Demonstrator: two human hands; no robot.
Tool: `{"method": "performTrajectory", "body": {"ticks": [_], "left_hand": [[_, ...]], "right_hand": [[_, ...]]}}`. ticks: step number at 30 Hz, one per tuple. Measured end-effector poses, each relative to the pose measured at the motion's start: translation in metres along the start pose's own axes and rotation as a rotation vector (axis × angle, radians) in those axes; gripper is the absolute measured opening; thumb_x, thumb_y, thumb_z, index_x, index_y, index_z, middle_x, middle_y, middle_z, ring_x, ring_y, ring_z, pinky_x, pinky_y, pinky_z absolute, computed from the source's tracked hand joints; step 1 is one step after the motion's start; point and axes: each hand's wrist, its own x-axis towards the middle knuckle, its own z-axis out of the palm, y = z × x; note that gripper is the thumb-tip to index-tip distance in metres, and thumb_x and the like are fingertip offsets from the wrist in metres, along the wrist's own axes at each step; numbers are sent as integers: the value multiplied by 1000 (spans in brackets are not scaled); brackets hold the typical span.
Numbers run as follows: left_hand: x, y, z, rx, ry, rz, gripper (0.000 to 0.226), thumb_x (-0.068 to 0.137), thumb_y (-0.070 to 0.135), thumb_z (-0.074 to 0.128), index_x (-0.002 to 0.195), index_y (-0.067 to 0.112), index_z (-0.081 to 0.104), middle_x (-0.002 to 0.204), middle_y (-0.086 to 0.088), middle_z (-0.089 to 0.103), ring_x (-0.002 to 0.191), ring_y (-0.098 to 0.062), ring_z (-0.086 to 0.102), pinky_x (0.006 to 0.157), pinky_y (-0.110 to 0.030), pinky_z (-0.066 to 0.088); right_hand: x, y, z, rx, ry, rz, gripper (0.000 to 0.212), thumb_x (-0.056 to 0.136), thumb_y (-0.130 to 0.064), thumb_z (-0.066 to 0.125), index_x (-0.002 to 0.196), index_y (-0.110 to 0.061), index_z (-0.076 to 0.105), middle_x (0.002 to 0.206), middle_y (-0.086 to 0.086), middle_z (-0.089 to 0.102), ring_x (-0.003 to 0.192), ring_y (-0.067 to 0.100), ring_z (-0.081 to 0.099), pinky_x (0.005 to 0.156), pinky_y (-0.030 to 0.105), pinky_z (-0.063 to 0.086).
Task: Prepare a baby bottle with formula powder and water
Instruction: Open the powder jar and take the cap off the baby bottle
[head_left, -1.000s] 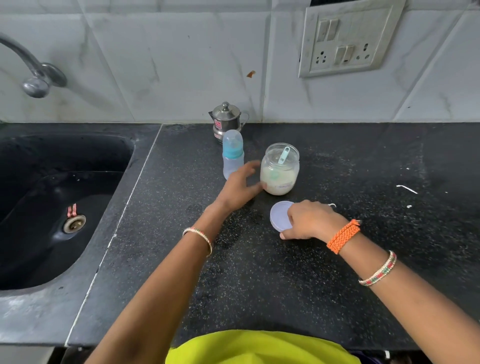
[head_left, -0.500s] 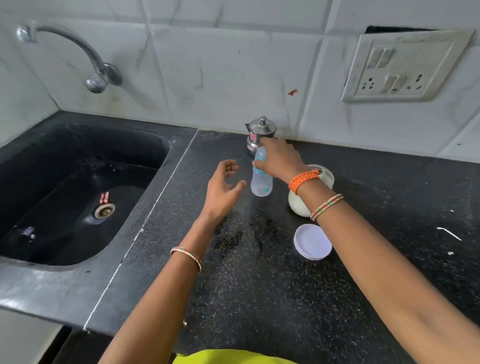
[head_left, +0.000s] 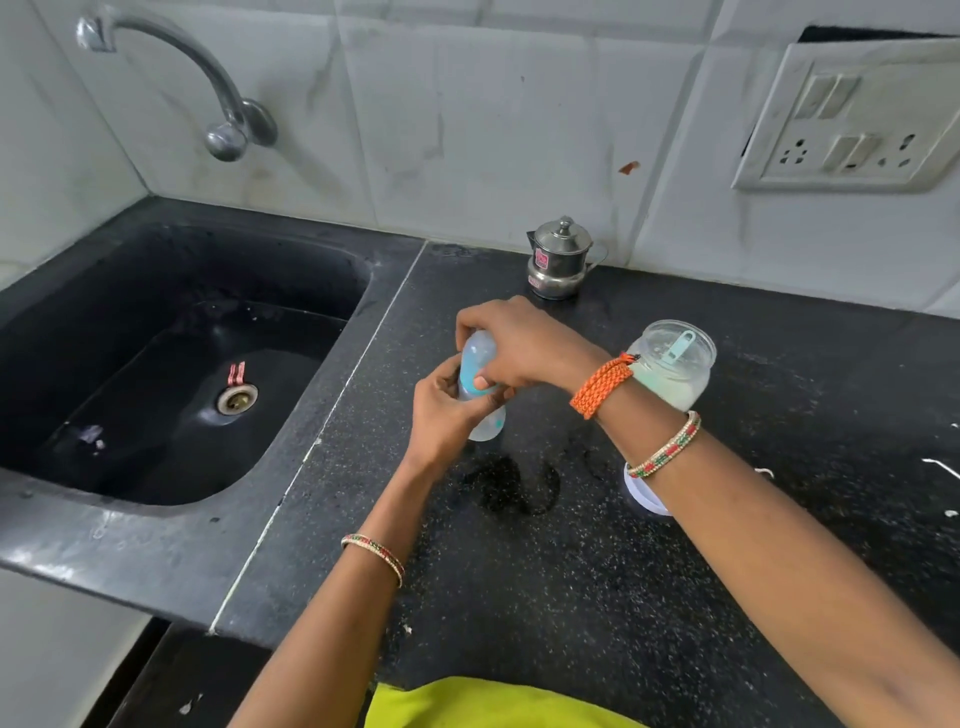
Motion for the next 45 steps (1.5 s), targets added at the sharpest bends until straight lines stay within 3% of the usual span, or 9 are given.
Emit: {"method": "performTrajectory", "body": {"ticks": [7,10,14,20,24,28,32,40,45], "left_hand": [[7,0,-12,1,-111,-19,34,70,-6,76,94,14,64,79,18,73,76,1,67,71,-16,53],[2,-1,-12,8,-85,-23,33,70,-4,77,97,11,64,81,11,73,79,-2,67,73,-20,54],[-3,4,-9,24,-87,-25,27,74,-2,74,96,7,61,88,5,68,76,4,66,69,-13,50],[8,1,-19,43,-151,-40,32,70,1,79,93,18,66,88,7,72,84,-9,68,78,-27,55],[20,2,-24,35,-245,-94,35,70,-2,78,99,13,66,88,8,73,84,-8,68,78,-24,54],[28,-1,-29,29,-294,-108,36,71,0,77,99,17,64,93,5,71,87,-7,67,81,-24,52],[23,-6,-27,0,-315,-107,45,74,0,74,114,11,57,101,1,67,91,-6,64,83,-21,50],[24,-12,-28,-27,-331,-86,53,72,0,76,113,26,56,107,4,66,97,-5,63,89,-22,50],[27,-23,-28,-38,-313,-63,59,69,1,79,115,29,55,113,4,66,106,-10,63,96,-27,49]], "right_hand": [[4,-10,-15,-90,-160,-120,39,69,7,66,98,-19,62,98,-1,55,92,21,55,60,29,46],[2,-12,-10,-68,-194,-53,40,76,-14,69,112,-18,53,113,6,57,96,24,56,66,31,44],[-3,-21,3,-200,85,129,57,86,-48,62,120,-4,49,120,18,54,108,35,56,72,34,38],[-3,-24,-3,-173,-14,78,37,88,-28,65,117,-10,51,115,14,50,104,32,55,72,32,38],[1,-18,-16,-131,-106,-70,37,72,7,64,93,-22,55,99,6,54,84,24,56,59,30,39],[-1,-14,-25,-44,-66,-99,38,77,2,66,106,-20,57,96,-5,51,80,8,46,58,21,32],[-2,8,-23,153,176,24,39,82,-9,67,118,-18,58,114,6,55,104,20,51,83,25,34],[-5,43,34,176,524,406,45,83,3,60,124,-15,58,124,14,50,114,32,48,92,30,39],[-3,57,62,34,392,447,60,80,9,58,135,-12,46,130,12,50,119,35,42,93,42,43]]}}
